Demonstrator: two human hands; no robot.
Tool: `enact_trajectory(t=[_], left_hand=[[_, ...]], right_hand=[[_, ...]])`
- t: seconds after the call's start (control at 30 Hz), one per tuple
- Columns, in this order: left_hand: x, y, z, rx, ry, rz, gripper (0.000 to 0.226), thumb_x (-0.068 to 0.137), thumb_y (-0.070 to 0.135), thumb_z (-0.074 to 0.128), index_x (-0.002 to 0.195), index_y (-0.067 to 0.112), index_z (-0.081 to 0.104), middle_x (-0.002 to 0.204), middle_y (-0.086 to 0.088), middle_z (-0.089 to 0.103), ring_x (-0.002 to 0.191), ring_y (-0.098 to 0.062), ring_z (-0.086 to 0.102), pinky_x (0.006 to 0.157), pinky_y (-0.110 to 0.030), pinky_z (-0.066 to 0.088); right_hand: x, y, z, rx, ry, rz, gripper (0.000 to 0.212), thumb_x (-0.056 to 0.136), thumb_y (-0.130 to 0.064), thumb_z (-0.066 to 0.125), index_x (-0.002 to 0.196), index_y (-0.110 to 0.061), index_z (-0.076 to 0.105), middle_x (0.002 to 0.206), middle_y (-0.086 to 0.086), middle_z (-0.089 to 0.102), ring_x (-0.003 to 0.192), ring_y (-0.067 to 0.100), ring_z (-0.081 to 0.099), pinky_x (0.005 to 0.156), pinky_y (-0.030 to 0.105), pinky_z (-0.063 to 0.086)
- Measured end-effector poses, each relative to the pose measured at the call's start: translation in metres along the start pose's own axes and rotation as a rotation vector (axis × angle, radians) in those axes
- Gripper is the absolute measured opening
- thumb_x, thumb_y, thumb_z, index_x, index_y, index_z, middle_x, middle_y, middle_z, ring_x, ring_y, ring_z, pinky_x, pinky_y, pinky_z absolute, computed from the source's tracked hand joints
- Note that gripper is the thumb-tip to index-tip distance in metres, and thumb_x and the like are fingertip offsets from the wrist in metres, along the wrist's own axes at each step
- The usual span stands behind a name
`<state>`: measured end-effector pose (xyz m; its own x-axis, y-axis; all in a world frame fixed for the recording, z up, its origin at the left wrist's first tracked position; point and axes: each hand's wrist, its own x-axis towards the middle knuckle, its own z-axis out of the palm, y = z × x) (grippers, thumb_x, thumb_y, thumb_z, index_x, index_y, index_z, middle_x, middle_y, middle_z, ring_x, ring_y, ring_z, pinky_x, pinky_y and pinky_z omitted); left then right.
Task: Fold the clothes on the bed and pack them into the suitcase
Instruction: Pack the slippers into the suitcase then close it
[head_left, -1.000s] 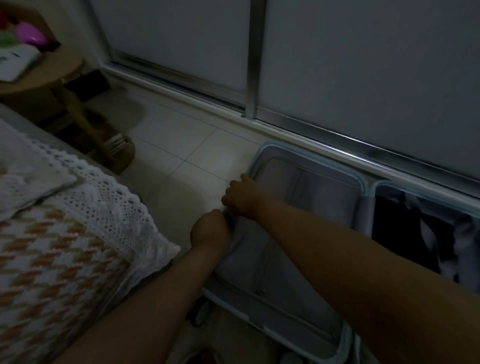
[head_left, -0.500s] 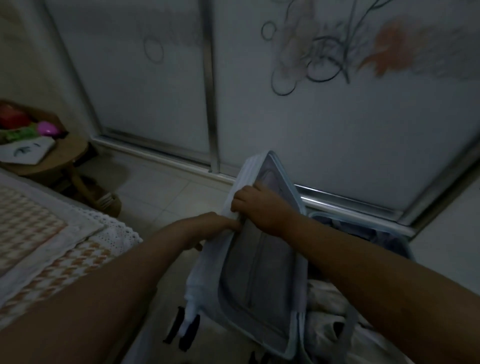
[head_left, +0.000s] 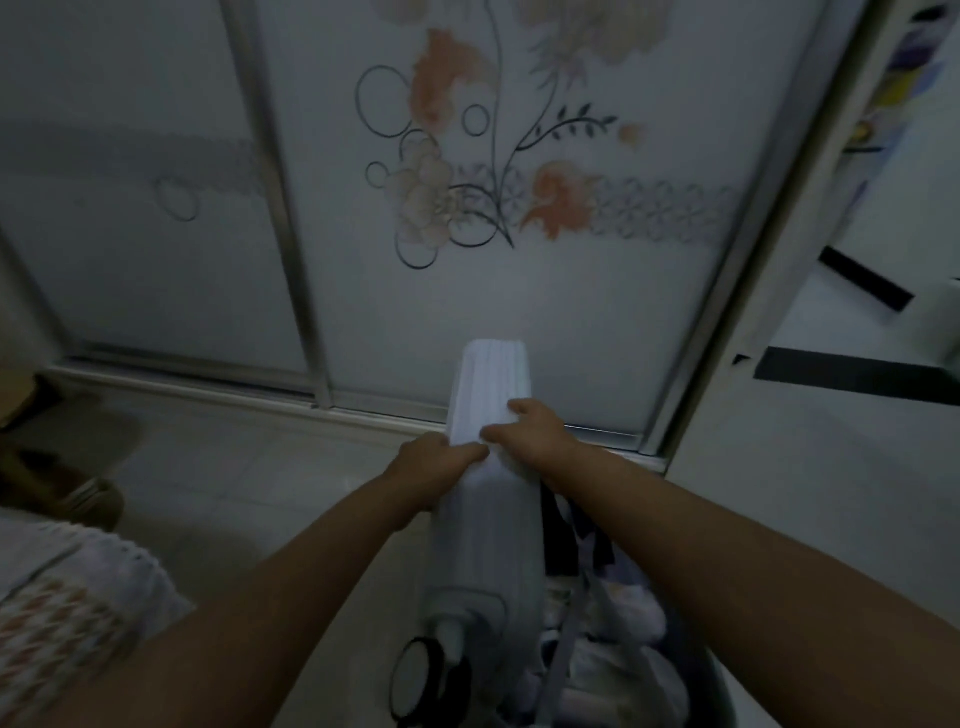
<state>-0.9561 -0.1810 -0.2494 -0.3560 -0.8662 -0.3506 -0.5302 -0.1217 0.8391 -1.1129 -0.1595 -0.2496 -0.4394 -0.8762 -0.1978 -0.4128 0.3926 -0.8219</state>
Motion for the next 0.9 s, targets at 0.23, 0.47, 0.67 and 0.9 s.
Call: enact_trajectory(t=[0.23, 0.47, 0.67, 0.9], left_hand=[[0.014, 0.026, 0.076, 0.288, -0.179, 0.331, 0.068, 0.071, 0.042, 0.077, 0.131, 0.017, 0.055, 0.126, -0.006, 0.056, 0.112, -0.021, 0.055, 0.094, -0.034, 0.049], [0.064, 0.015, 0.150, 0.424, -0.381, 0.424, 0.080, 0.086, 0.047, 0.066, 0.150, 0.019, 0.029, 0.153, -0.003, 0.033, 0.137, -0.019, 0.036, 0.113, -0.032, 0.030], [0.095, -0.015, 0.211, 0.411, -0.434, 0.465, 0.072, 0.087, 0.039, 0.068, 0.147, 0.023, 0.034, 0.149, -0.001, 0.035, 0.136, -0.018, 0.034, 0.114, -0.034, 0.029], [0.113, -0.056, 0.244, 0.635, -0.485, 0.545, 0.064, 0.089, 0.030, 0.067, 0.145, 0.023, 0.039, 0.156, 0.002, 0.026, 0.144, -0.016, 0.019, 0.117, -0.027, 0.011]], right_hand=[[-0.011, 0.073, -0.066, -0.079, 0.108, 0.223, 0.141, 0.037, -0.090, 0.066, 0.152, -0.020, 0.022, 0.151, 0.010, 0.034, 0.132, 0.033, 0.041, 0.107, 0.044, 0.041], [0.012, 0.166, -0.100, 0.112, 0.095, 0.381, 0.148, 0.033, -0.078, 0.082, 0.153, -0.021, 0.016, 0.148, 0.004, 0.038, 0.128, 0.026, 0.045, 0.108, 0.041, 0.041], [0.015, 0.244, -0.129, 0.343, 0.037, 0.387, 0.084, 0.064, -0.045, 0.081, 0.131, -0.005, 0.052, 0.114, 0.009, 0.067, 0.094, 0.025, 0.069, 0.073, 0.033, 0.059], [0.006, 0.297, -0.093, 0.461, 0.045, 0.437, 0.078, 0.067, -0.033, 0.073, 0.133, 0.001, 0.052, 0.115, 0.016, 0.065, 0.100, 0.029, 0.064, 0.084, 0.036, 0.056]])
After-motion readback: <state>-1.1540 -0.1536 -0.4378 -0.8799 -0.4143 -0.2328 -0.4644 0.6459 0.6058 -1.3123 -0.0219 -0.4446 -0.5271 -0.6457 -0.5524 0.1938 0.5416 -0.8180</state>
